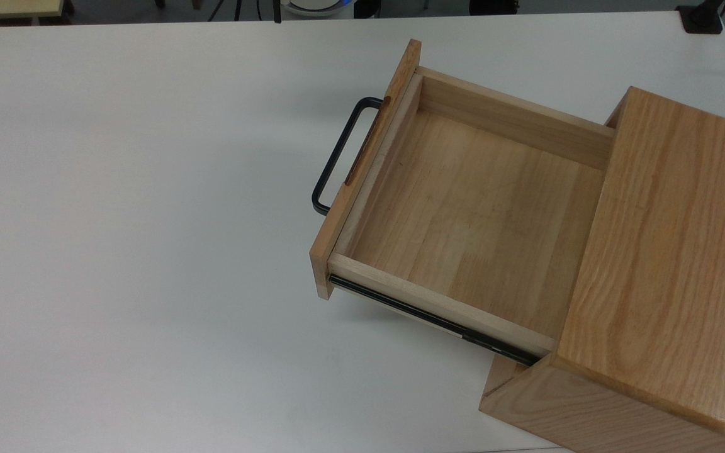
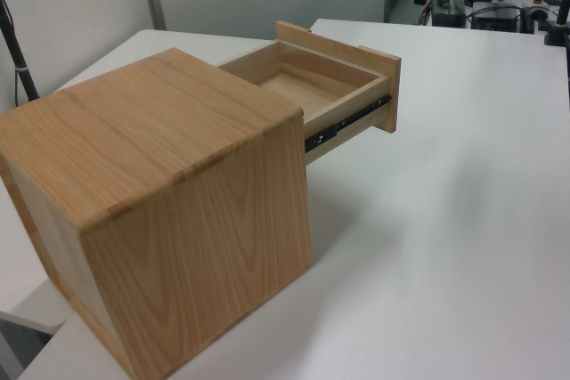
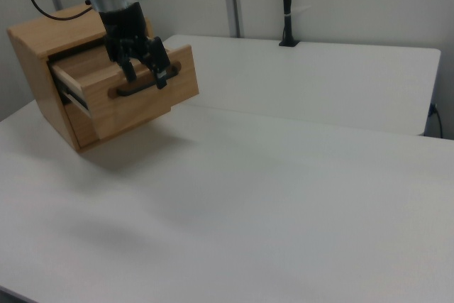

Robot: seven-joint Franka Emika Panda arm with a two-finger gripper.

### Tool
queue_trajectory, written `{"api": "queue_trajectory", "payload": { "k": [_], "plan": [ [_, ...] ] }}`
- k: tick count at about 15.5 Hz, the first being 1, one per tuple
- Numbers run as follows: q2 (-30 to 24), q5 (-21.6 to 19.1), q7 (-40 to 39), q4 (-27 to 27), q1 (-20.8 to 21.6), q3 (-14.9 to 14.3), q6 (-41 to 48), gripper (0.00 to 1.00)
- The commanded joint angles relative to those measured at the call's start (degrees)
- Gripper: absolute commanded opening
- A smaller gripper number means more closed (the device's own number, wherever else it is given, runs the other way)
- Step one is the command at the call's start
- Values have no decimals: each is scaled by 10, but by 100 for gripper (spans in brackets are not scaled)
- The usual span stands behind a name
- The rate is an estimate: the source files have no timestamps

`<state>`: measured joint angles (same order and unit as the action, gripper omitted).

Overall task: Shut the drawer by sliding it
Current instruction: 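Move the gripper from above the table toward the open drawer's front panel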

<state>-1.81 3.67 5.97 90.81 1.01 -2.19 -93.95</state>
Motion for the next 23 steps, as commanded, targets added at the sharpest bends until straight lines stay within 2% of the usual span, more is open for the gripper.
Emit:
{"api": "queue_trajectory", "payload": {
  "k": [1,12,16,19,22,23],
  "plan": [
    [-7,-16,7,17,-6,7,-17,100],
    [-6,-15,-7,15,-14,6,-19,100],
    [19,-15,-138,13,-25,5,-24,100],
    [43,-14,-152,5,-31,5,-40,100],
    [65,-21,-124,2,-31,5,-74,77],
    [66,-23,-102,2,-34,5,-82,65]
  ]
}}
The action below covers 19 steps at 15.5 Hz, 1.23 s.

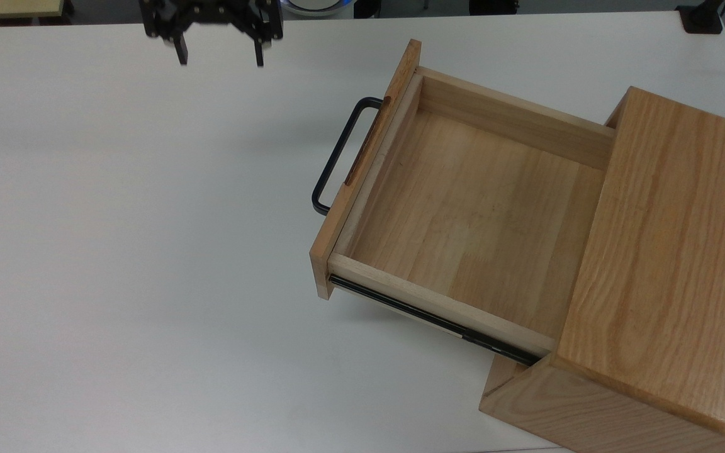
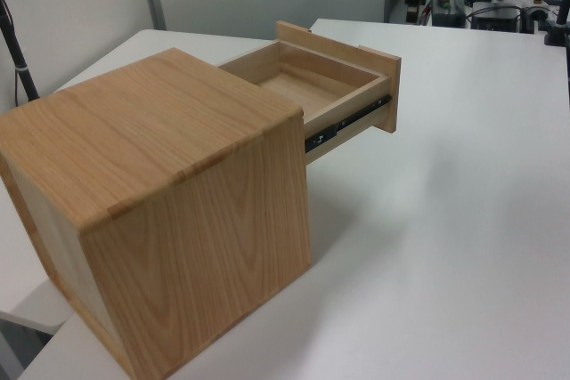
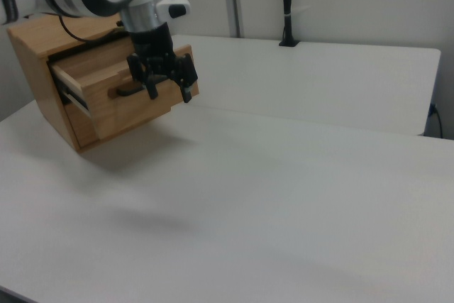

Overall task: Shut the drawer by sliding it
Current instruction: 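Move the gripper from above the table toward the open drawer's front panel, then lower the gripper against the drawer front beside the black handle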

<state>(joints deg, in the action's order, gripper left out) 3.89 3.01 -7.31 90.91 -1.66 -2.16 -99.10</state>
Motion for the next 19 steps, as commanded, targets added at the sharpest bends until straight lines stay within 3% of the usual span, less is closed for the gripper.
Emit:
{"api": "queue_trajectory", "payload": {
  "k": [1,2,4,6,10,19],
  "plan": [
    [12,-22,52,1,-10,5,-38,53],
    [16,-30,76,1,-7,5,-50,37],
    [31,-33,141,1,-2,7,-71,17],
    [45,-34,186,1,9,7,-100,6],
    [74,-34,229,2,38,7,-140,0],
    [115,-35,291,0,46,28,-181,0]
  ]
}}
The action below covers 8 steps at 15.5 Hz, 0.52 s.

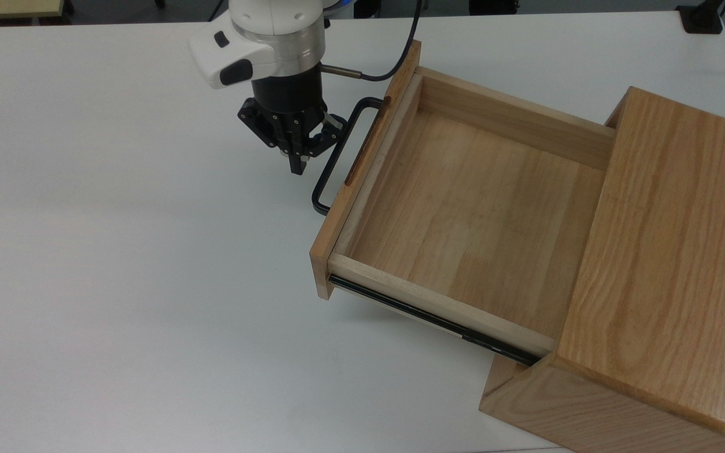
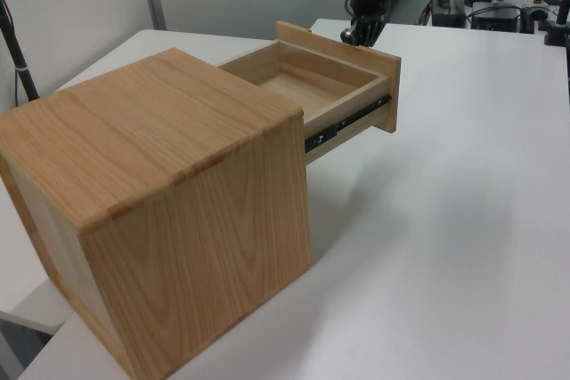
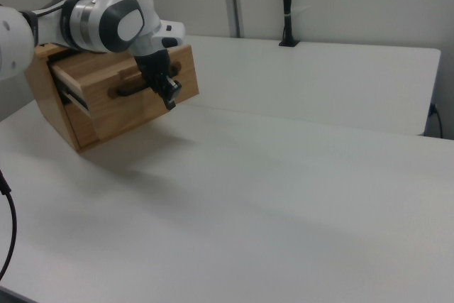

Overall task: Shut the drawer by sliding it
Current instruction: 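Lower the gripper against the drawer front beside the black handle, then push the drawer front with the gripper into the wooden cabinet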

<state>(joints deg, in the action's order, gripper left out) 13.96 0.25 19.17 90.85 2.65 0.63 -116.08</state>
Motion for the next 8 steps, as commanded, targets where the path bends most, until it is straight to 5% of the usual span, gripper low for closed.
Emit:
{"api": "queue_trajectory", "payload": {
  "k": [1,8],
  "plan": [
    [22,-11,44,-1,4,0,-12,0],
    [62,-25,112,-37,16,28,-47,0]
  ]
}}
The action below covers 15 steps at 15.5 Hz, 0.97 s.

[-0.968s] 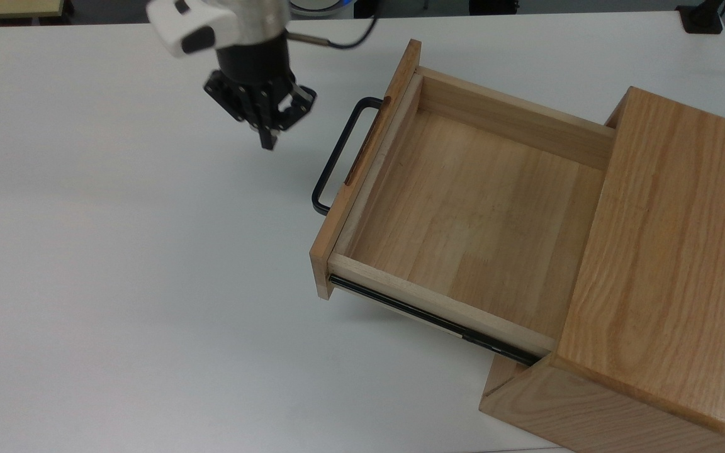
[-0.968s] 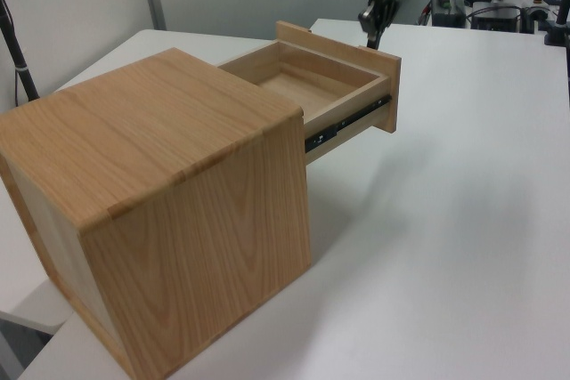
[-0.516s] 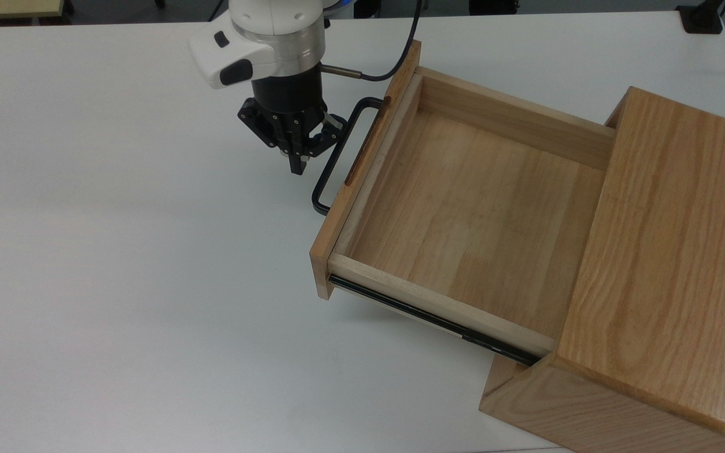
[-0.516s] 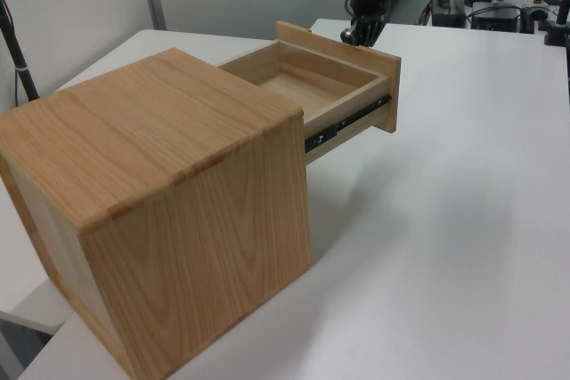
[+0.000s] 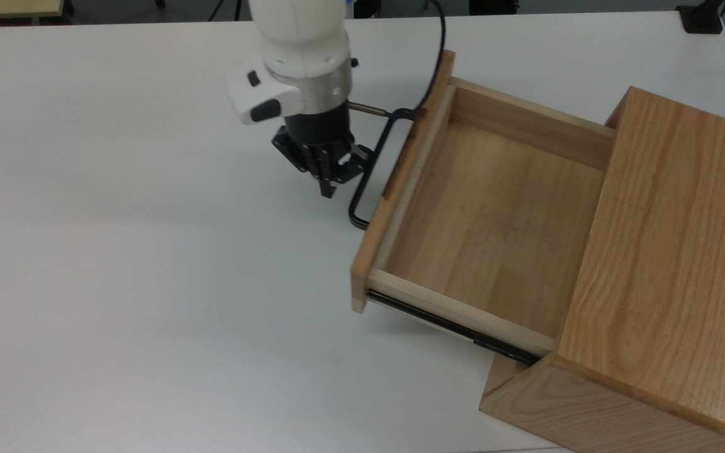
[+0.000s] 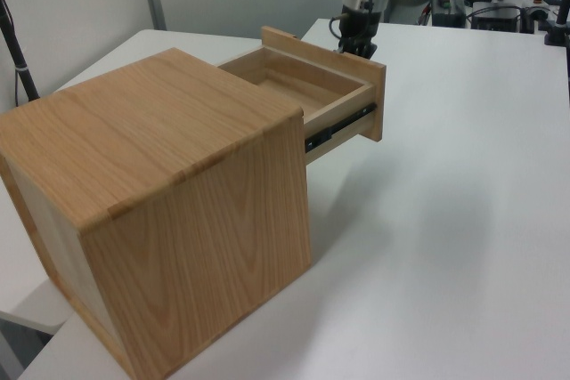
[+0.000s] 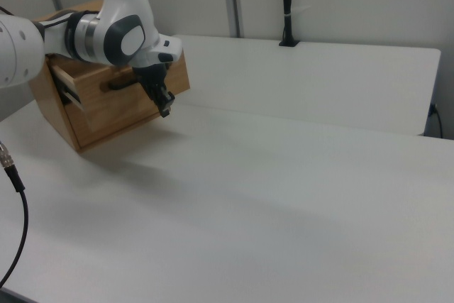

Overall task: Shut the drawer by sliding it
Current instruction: 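Push the drawer front with the gripper into the wooden cabinet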

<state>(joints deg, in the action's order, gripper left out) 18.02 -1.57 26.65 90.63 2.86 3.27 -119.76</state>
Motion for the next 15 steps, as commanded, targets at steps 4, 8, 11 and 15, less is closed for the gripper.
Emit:
{"api": "queue_trajectory", "payload": {
  "k": [4,8,11,15],
  "plan": [
    [43,-5,65,-69,23,21,-13,0],
    [58,-4,73,-88,43,24,-14,0],
    [95,-4,104,-142,53,24,-21,0],
    [101,-3,124,-155,71,23,-64,0]
  ]
}}
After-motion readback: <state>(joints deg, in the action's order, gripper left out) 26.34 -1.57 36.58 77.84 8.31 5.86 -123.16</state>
